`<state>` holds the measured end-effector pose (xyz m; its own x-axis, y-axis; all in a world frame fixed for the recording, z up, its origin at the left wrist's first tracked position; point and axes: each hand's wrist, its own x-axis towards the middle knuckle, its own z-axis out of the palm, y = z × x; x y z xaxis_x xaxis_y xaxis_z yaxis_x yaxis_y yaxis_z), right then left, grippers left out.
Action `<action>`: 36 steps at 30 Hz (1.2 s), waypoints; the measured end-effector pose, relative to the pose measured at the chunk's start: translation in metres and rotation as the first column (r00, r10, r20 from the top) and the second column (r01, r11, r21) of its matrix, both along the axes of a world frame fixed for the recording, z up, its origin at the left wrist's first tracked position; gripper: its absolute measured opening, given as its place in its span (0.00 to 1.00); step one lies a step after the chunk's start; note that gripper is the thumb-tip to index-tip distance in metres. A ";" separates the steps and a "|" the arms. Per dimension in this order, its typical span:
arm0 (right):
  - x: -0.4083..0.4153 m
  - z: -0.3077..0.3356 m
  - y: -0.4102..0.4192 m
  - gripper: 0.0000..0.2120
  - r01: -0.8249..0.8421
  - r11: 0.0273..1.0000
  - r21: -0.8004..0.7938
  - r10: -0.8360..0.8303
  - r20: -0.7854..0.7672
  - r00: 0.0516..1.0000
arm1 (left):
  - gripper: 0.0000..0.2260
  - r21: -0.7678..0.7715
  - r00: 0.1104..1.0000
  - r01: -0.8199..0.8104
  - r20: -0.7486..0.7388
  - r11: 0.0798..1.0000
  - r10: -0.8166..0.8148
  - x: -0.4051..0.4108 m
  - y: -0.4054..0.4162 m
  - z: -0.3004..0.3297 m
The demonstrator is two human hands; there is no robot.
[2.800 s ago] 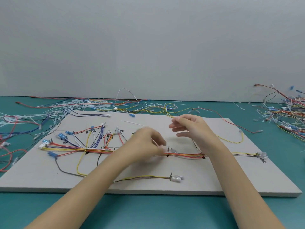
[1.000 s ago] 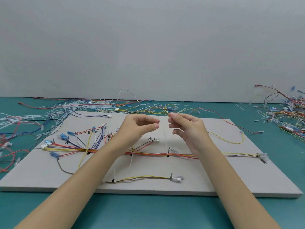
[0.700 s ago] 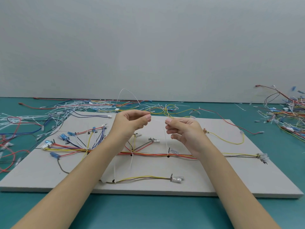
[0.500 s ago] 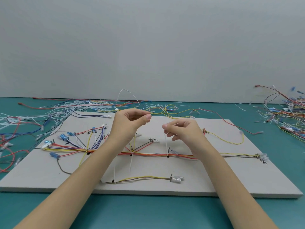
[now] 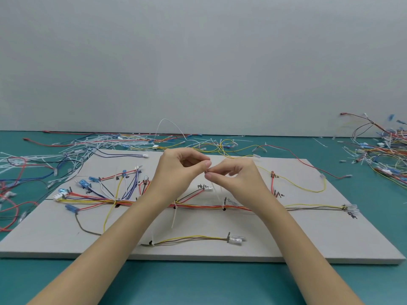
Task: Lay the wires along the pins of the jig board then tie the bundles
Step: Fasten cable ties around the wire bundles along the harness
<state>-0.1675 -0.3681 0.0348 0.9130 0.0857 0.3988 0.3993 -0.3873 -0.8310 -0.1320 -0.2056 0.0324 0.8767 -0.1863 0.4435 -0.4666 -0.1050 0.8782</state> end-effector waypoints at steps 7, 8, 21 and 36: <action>0.007 0.004 -0.014 0.04 0.036 0.975 0.220 -0.004 -0.143 0.990 | 0.03 -0.008 0.999 0.033 -0.038 0.999 -0.033 0.001 -0.003 -0.003; 0.009 0.003 -0.019 0.04 0.091 0.958 0.273 -0.046 -0.166 0.985 | 0.03 0.035 0.999 0.029 -0.041 0.999 -0.027 0.001 -0.003 -0.005; 0.034 -0.026 -0.066 0.05 0.567 0.606 -0.558 -0.701 -0.039 0.712 | 0.10 0.697 0.943 -0.100 0.294 0.710 -0.155 -0.027 -0.026 -0.031; 0.035 -0.029 -0.072 0.08 0.553 0.481 -0.681 -0.759 -0.007 0.652 | 0.05 0.655 0.992 -0.002 0.094 0.756 -0.079 -0.023 -0.030 -0.037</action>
<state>-0.1324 -0.4406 0.0055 0.8495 -0.4762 0.2272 -0.3858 -0.8543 -0.3482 -0.1550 -0.2351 -0.0042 0.8162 -0.4980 0.2929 -0.5704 -0.6137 0.5459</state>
